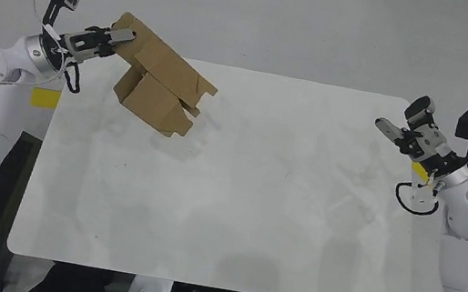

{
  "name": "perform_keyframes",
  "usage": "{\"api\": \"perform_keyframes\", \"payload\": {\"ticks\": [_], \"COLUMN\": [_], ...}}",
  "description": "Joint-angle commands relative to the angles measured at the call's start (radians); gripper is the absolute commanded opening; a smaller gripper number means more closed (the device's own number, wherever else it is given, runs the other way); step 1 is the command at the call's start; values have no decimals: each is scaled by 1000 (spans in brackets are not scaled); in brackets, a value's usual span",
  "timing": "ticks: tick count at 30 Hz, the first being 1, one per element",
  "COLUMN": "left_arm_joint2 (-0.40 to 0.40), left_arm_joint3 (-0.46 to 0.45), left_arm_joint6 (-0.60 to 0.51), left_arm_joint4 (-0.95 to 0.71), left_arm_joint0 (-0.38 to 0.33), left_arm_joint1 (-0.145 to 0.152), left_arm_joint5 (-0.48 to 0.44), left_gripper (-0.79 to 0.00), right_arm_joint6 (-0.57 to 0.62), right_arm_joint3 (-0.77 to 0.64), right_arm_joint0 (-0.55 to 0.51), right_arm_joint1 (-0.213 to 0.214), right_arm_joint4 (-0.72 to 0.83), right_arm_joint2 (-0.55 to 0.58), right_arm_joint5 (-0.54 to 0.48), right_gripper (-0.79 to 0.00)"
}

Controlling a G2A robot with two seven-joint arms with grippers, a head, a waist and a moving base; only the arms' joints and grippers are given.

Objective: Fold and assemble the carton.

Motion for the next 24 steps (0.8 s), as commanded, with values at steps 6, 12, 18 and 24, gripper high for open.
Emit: {"api": "perform_keyframes", "payload": {"ticks": [6,12,18,24], "left_arm_joint2": [100,149,183,208], "left_arm_joint3": [-50,-105,-179,-224], "left_arm_joint6": [-12,-36,-49,-54], "left_arm_joint4": [4,17,37,42], "left_arm_joint0": [12,29,49,71], "left_arm_joint1": [-28,-40,-43,-40], "left_arm_joint5": [22,13,20,25], "left_gripper": [-785,-785,-785,-785], "right_arm_joint6": [0,-4,111,289], "right_arm_joint3": [0,0,7,61], "right_arm_joint0": [0,-3,-8,61], "right_arm_joint1": [0,-1,0,-1], "right_arm_joint4": [0,5,119,293], "right_arm_joint2": [0,-1,-72,-188], "right_arm_joint5": [0,4,9,0], "right_gripper": [0,0,0,0]}}
